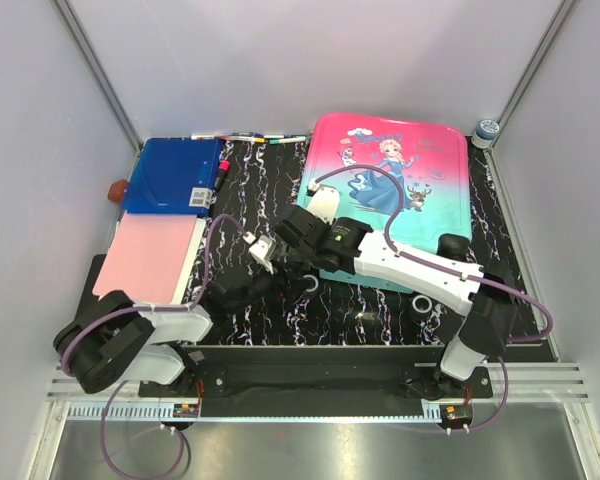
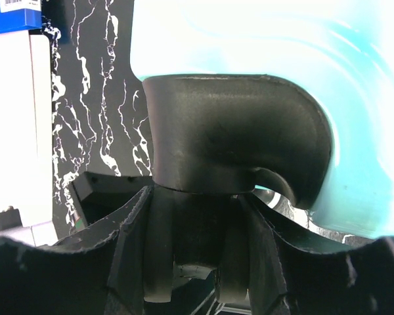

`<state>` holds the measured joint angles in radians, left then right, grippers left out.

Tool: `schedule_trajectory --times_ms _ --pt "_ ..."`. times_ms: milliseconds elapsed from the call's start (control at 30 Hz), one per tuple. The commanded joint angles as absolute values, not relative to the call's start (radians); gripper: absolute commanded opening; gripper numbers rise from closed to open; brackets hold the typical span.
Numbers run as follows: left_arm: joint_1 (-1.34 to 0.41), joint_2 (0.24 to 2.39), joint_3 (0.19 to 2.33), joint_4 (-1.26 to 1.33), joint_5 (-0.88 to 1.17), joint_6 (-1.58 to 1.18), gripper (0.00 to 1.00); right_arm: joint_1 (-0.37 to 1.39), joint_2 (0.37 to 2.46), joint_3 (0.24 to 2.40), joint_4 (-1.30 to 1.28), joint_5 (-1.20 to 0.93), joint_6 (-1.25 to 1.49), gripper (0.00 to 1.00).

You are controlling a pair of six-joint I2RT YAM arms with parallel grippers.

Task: Pack the luggage
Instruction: Zip the luggage at the corner of the board.

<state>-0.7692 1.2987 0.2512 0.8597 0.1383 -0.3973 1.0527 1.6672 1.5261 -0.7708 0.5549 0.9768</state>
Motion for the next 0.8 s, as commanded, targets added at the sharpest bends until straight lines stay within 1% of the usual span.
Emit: schedule_trajectory --times_ms 0,33,133,300,467,567,600,767 --pt "-0.816 1.387 0.236 1.138 -0.039 -0.48 0.8 1.02 1.555 1.54 -0.677 0.62 0.939 0.0" --pt "-0.824 1.42 0.236 1.159 -0.085 -0.483 0.8 1.02 1.551 1.54 -0.669 0.618 0.939 0.0" --pt "-0.833 1.48 0.239 1.229 -0.138 -0.494 0.8 1.02 1.54 1.528 -0.651 0.603 0.942 0.0" --pt "-0.862 1.535 0.244 1.319 -0.248 -0.48 0.79 1.02 1.517 1.497 -0.632 0.6 0.949 0.0" --pt "-0.876 1.591 0.294 1.318 -0.268 -0.448 0.77 1.02 1.505 1.485 -0.62 0.592 0.95 0.0" --pt "-0.882 1.617 0.31 1.313 -0.316 -0.436 0.73 1.02 1.5 1.479 -0.612 0.581 0.951 0.0" --pt "-0.884 1.624 0.316 1.305 -0.331 -0.431 0.68 1.02 1.502 1.479 -0.608 0.578 0.953 0.0" --pt "-0.9 1.657 0.348 1.276 -0.354 -0.407 0.64 1.022 1.502 1.473 -0.601 0.566 0.956 0.0"
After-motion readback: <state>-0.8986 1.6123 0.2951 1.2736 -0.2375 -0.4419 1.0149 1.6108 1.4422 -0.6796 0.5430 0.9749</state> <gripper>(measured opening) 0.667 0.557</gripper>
